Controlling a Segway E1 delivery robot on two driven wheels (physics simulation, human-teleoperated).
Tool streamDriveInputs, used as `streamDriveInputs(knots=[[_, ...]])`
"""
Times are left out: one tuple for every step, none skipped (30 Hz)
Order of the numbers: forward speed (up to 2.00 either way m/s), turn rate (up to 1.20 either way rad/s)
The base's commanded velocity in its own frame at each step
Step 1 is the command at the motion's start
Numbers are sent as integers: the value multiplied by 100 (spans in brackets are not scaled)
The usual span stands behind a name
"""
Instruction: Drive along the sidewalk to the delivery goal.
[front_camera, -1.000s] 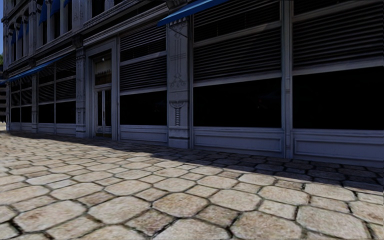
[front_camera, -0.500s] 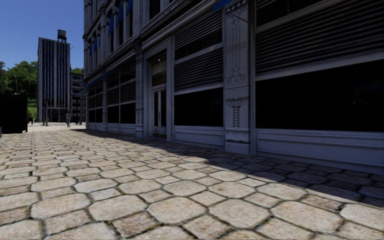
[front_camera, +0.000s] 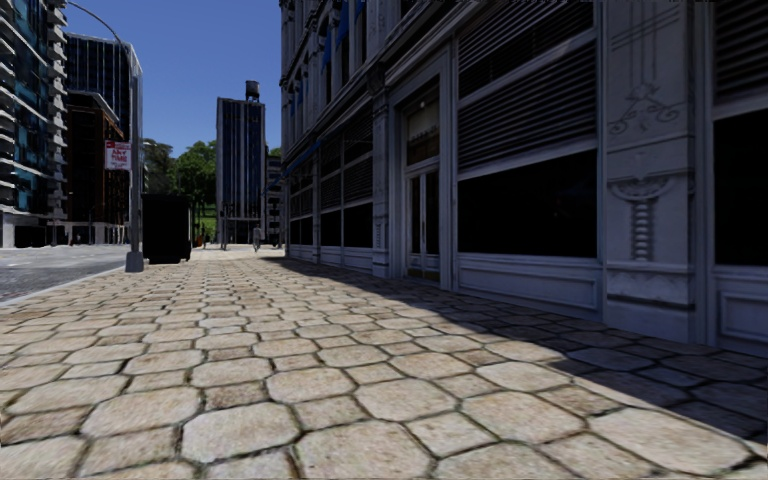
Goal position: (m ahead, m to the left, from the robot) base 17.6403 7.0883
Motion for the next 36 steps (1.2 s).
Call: streamDriveInputs(knots=[[200, 66], [200, 66], [200, 66], [200, 66], [200, 66], [200, 66], [200, 66], [200, 66], [200, 66], [200, 66], [200, 66], [200, 65], [200, 62], [200, 61], [200, 61], [200, 58], [200, 48], [200, 48], [200, 0], [200, 0], [200, 0], [200, 0], [200, 0], [200, 0], [200, 0], [200, 0], [200, 0], [200, 0], [200, 0], [200, 0], [200, 0], [200, 0], [200, 13], [200, 23], [200, 26], [200, 27]])
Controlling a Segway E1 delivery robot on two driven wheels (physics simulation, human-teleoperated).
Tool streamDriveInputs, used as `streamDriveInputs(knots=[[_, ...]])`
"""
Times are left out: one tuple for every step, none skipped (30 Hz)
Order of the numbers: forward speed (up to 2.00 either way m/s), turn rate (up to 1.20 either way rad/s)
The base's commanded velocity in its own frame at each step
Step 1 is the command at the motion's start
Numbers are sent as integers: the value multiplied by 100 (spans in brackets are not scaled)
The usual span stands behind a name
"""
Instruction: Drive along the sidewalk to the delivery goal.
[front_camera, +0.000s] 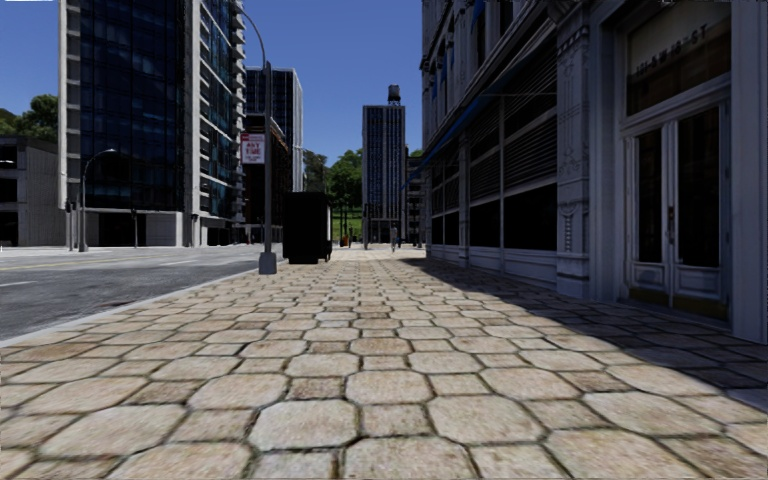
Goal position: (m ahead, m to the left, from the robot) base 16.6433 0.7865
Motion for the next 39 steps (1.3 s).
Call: streamDriveInputs(knots=[[200, 27], [200, 27], [200, 27], [200, 27], [200, 27], [200, 27], [200, 27], [200, 27], [200, 27], [200, 27], [200, 27], [200, 27], [200, 8], [200, 0], [200, 0], [200, 0], [200, 0], [200, 0], [200, 0], [200, 0], [200, 0], [200, 0], [200, 0], [200, 0], [200, 0], [200, 0], [200, 0], [200, 0], [200, 0], [200, 0], [200, 0], [200, 0], [200, 0], [200, 0], [200, 0], [200, 0], [200, 0], [200, 0], [200, 0]])
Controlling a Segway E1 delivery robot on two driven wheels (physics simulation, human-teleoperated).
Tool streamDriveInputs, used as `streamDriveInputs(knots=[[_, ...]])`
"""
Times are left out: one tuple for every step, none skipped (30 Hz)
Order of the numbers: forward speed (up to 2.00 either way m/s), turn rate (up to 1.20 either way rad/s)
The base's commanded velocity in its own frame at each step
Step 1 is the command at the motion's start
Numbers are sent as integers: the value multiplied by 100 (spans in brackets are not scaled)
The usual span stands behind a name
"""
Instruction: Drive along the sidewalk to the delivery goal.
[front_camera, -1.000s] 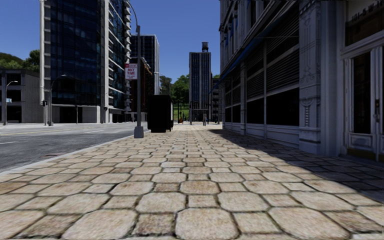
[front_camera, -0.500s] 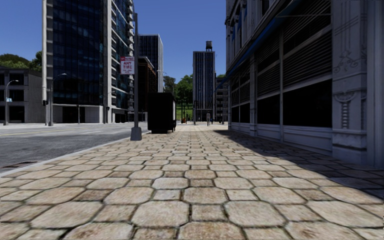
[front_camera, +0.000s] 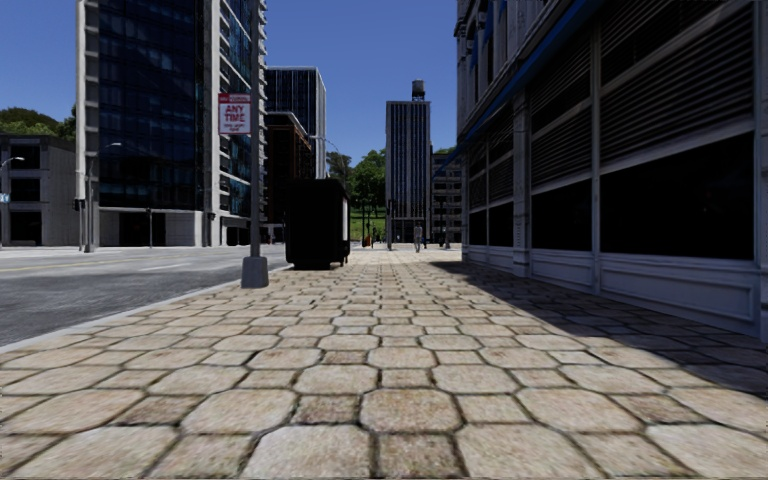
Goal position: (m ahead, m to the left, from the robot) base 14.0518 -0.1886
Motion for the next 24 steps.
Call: streamDriveInputs(knots=[[200, 0], [200, 0], [200, 0], [200, 0], [200, 0], [200, 0], [200, 0], [200, 0], [200, 0], [200, 0], [200, 0], [200, 0], [200, 0], [200, 0], [200, 0], [200, 0], [200, 0], [200, 0], [200, 0], [200, 0], [200, 0], [200, 0], [200, 0], [200, 0]])
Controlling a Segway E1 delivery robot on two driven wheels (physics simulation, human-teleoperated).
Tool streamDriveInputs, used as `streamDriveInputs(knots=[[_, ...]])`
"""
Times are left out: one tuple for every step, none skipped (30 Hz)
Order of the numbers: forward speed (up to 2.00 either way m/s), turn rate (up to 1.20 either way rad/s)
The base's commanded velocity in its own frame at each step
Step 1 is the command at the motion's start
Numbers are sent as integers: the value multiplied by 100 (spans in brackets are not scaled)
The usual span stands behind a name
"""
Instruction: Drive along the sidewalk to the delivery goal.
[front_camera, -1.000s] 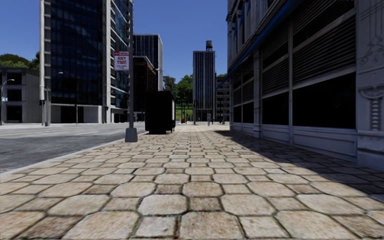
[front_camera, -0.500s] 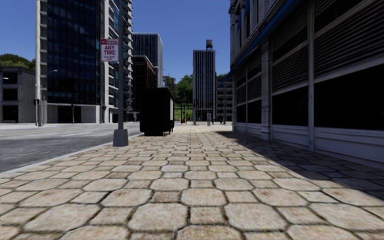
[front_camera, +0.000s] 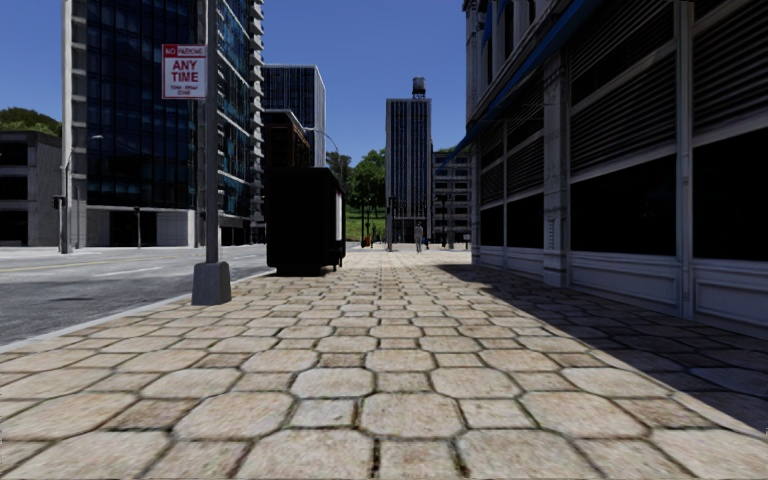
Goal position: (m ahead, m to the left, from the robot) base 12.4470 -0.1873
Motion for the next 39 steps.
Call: streamDriveInputs(knots=[[200, 0], [200, 0], [200, 0], [200, 0], [200, 0], [200, 0], [200, 0], [200, 0], [200, 0], [200, 0], [200, 0], [200, 0], [200, 0], [200, 0], [200, 0], [200, 0], [200, 0], [200, 0], [200, 0], [200, 0], [200, 0], [200, 0], [200, 0], [200, 0], [200, 0], [200, 0], [200, 0], [200, 0], [200, 0], [200, 0], [200, 0], [200, 0], [200, 0], [200, 0], [200, 0], [200, 0], [200, 0], [200, 0], [200, 0]])
